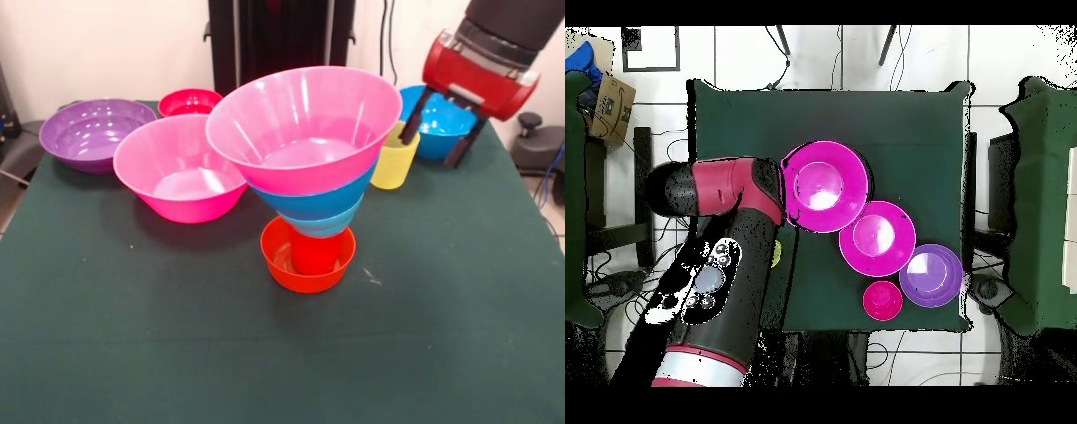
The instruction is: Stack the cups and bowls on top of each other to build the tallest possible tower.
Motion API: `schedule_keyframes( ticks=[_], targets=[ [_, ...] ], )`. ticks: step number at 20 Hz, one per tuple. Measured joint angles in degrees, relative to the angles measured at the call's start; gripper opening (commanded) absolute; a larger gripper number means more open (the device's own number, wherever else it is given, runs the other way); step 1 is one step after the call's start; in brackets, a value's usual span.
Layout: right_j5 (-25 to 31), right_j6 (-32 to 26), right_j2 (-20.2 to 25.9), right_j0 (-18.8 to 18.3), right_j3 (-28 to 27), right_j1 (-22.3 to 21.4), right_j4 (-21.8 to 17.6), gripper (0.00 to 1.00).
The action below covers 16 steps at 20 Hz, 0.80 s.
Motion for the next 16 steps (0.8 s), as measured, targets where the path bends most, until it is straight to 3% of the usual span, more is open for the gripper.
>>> schedule_keyframes(
  ticks=[9, 16],
  targets=[
    [-4.27, 0.0, 0.05, -2.18, 9.53, -0.84, 0.06, 1.0],
    [-4.28, 0.0, 0.51, -2.8, 13.32, -1.97, 0.5, 1.0]
  ],
)
